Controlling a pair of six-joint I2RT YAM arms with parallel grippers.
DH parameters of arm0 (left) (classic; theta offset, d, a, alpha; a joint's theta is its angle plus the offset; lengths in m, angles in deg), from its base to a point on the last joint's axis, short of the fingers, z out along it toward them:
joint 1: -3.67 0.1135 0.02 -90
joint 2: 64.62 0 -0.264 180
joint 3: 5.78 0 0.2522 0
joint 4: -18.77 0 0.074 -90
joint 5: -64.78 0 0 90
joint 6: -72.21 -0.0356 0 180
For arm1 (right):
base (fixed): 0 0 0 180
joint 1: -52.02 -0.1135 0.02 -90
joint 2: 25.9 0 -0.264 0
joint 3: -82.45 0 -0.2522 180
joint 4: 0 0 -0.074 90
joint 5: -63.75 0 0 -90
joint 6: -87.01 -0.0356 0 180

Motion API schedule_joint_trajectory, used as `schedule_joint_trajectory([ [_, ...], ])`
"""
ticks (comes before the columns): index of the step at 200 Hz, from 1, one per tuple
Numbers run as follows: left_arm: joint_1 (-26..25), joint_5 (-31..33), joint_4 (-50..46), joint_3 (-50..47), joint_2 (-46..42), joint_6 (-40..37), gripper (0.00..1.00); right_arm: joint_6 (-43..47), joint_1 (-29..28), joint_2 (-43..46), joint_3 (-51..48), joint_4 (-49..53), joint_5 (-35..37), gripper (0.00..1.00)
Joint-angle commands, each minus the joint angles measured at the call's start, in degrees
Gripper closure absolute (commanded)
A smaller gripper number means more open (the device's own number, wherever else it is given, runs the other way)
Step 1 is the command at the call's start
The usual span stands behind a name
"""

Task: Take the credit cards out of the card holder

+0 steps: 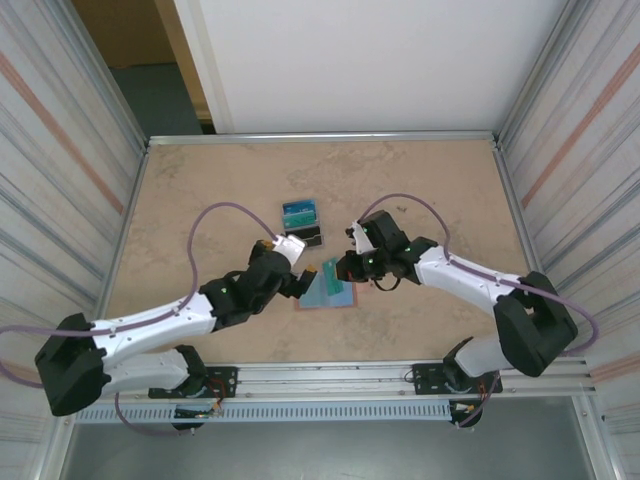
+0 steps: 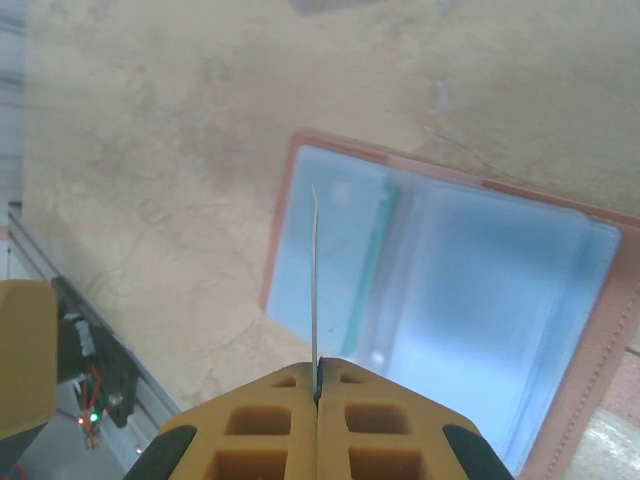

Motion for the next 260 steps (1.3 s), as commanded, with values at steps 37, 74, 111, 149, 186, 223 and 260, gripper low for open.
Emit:
schedule_joint_trajectory([
  [37, 7.5, -24.1, -2.8, 2.1, -8.0, -6.5, 0.01, 18.0, -4.2, 6.8, 6.8, 8.9, -2.3, 1.00],
  [74, 13.8, -38.1, -1.1, -0.1, -13.2, -7.2, 0.01, 26.4, -4.4, 11.2, 7.7, 10.8, -7.3, 1.00],
  [111, 15.8, -47.6, -2.0, -0.6, -15.7, -11.6, 0.01, 32.3, -4.8, 14.4, 9.3, 14.3, -12.0, 1.00],
  [149, 15.7, -57.1, -2.0, 1.0, -14.4, -13.5, 0.04, 36.0, -5.2, 14.3, 11.6, 18.7, -13.8, 0.99],
  [186, 15.7, -62.7, -3.0, 3.5, -10.6, -14.3, 0.16, 38.8, -6.3, 13.5, 13.6, 21.4, -14.7, 0.99],
  [223, 14.7, -68.5, -5.4, 6.6, -5.9, -15.9, 0.35, 40.5, -6.9, 12.5, 15.2, 23.3, -14.8, 1.00],
  [260, 12.7, -69.9, -6.8, 8.1, -3.4, -17.8, 0.70, 40.9, -6.8, 11.6, 15.8, 23.3, -14.3, 1.00],
])
